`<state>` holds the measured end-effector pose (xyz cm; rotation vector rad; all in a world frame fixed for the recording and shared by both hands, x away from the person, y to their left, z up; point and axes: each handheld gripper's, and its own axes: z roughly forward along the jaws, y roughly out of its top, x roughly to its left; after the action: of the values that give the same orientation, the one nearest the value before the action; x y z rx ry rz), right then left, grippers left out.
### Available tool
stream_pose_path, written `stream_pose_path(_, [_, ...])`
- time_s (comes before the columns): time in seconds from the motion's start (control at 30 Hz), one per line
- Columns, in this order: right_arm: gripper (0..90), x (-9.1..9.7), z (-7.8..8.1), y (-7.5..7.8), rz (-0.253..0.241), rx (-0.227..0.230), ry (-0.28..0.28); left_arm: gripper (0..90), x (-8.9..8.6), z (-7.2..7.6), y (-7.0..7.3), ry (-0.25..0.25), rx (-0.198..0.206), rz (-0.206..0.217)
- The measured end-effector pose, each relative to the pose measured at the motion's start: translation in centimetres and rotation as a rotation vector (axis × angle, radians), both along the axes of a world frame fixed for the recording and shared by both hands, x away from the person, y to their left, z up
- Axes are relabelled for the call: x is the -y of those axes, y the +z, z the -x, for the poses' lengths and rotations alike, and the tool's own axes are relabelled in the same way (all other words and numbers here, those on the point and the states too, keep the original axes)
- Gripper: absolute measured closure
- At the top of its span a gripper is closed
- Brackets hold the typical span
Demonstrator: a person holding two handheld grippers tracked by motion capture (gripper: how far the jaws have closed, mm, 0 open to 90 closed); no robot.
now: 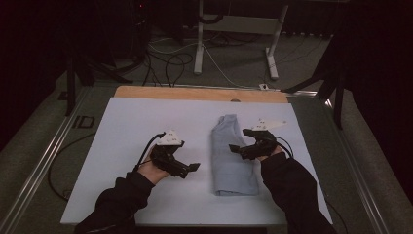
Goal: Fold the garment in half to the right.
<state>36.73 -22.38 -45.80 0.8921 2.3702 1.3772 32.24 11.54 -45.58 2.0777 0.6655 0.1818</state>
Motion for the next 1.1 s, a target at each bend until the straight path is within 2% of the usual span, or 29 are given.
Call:
stream_pose_path(0.17, [10.4,0.6,0.7,0.0,-0.004,0.010,-0.020,0.0,-2.0,0.4,-0.4,0.027,0.012,0.001])
stream_pose_path(0.43, [10.5,1.3,1.8,-0.3,-0.016,0.009,-0.037,0.0,-5.2,1.2,-1.2,0.047,0.000,-0.005])
stream_pose_path(0.53, [10.5,1.5,2.4,-0.6,-0.016,0.027,-0.030,0.0,-6.4,1.6,-1.5,0.061,0.007,-0.016])
stream_pose_path(0.7, [10.5,2.2,3.3,-1.2,-0.006,0.038,-0.030,0.0,-8.8,2.3,-2.3,0.108,0.004,-0.014])
stream_pose_path(0.83, [10.5,2.9,4.1,-1.6,-0.024,0.028,-0.041,0.0,-10.6,2.9,-2.9,0.143,0.004,-0.010])
stream_pose_path(1.0, [10.5,3.8,5.2,-2.2,-0.040,0.033,-0.066,0.0,-12.1,3.7,-3.6,0.185,0.021,-0.038])
stream_pose_path(1.1, [10.5,4.3,5.6,-2.5,-0.040,0.035,-0.081,0.0,-12.9,4.2,-4.1,0.206,0.022,-0.037])
